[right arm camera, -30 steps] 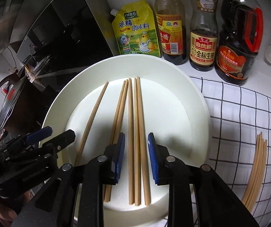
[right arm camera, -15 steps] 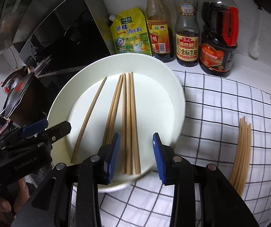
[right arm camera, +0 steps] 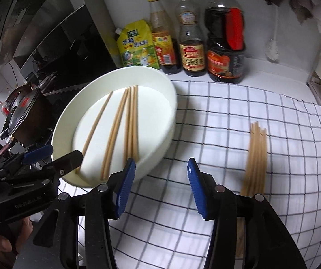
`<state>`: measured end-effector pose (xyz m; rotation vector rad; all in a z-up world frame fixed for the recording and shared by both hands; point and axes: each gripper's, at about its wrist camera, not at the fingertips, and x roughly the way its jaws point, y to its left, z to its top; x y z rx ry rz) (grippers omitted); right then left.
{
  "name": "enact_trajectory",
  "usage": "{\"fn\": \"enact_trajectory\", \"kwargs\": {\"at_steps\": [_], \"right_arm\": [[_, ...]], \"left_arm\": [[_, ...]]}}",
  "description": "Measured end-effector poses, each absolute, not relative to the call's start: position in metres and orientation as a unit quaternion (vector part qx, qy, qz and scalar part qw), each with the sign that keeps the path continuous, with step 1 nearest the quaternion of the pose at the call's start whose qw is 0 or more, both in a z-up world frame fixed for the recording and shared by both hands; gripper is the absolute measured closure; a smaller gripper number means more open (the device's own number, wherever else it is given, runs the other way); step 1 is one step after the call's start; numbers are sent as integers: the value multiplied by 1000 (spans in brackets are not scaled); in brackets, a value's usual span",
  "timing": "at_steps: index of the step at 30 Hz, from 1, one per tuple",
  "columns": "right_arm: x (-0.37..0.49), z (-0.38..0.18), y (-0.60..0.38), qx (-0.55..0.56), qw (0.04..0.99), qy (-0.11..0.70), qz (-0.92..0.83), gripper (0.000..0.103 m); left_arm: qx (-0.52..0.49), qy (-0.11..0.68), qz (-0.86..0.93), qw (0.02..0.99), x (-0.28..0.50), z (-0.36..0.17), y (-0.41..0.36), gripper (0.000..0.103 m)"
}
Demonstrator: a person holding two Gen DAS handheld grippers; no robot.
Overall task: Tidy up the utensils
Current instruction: 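Move both open tools back over the chopstick bundle on the mat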
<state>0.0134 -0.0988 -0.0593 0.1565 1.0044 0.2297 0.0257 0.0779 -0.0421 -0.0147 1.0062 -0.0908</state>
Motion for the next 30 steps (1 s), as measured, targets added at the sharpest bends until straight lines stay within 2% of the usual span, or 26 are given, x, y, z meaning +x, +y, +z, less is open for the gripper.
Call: {"fn": "enact_trajectory", "kwargs": {"at_steps": [15, 30], "right_arm": [[-16, -70, -178, 78, 867, 490, 34, 54], [-28, -128, -233, 75, 851, 520, -17, 54]], "left_arm": [[2, 489, -86, 868, 14, -52, 20, 16], [30, 501, -133, 854, -1, -78, -46, 15]]}}
